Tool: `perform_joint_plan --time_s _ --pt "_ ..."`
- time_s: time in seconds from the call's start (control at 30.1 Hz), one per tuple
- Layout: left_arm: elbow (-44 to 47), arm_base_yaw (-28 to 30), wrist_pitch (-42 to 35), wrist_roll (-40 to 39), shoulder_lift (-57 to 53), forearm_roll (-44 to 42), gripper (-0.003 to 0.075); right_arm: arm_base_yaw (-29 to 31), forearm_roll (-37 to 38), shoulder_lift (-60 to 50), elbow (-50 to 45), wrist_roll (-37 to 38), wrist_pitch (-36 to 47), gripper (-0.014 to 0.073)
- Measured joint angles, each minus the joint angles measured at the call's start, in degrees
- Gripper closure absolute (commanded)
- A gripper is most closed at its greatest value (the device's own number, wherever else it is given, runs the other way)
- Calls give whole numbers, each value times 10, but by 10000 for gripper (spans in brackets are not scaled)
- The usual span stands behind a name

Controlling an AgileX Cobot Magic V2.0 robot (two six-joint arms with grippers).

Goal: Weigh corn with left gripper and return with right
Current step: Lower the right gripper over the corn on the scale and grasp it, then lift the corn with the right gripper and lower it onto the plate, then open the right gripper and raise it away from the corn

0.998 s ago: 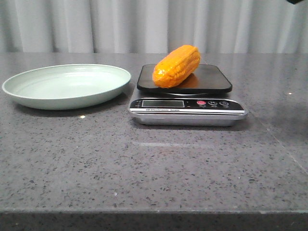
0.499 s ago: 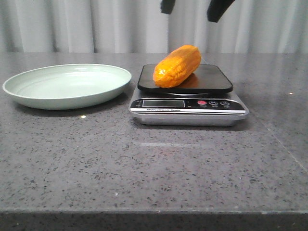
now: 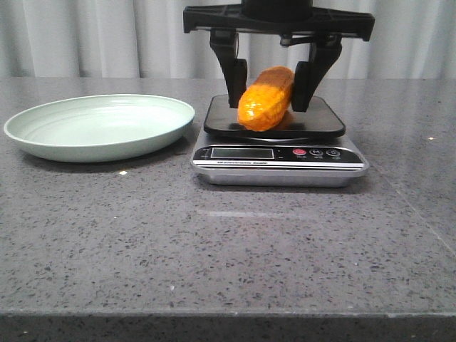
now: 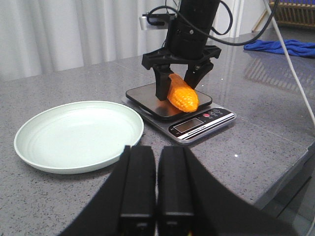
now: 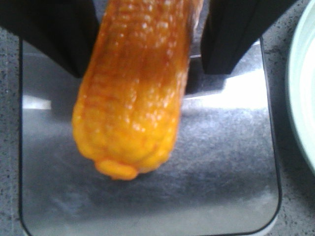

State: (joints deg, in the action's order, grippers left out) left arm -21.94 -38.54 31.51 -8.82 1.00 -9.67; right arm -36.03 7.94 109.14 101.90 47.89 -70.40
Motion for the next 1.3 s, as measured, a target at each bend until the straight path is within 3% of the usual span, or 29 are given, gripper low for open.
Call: perform_joint_plan --time_s 0.1,0.17,0.6,0.96,1.06,1.3 --pt "0 0 0 0 0 0 594 0 -1 2 1 0 0 405" --pt "0 0 0 0 0 0 594 0 -1 2 2 0 0 455" --pt "0 0 0 0 0 0 594 -45 -27 19 102 -69 54 452" --pt "0 0 0 0 0 0 594 -90 -34 122 207 -104 55 450" --pt "0 0 0 0 0 0 594 -91 -38 155 233 -107 54 391" --pt "0 0 0 0 0 0 594 -91 -48 188 258 -129 48 23"
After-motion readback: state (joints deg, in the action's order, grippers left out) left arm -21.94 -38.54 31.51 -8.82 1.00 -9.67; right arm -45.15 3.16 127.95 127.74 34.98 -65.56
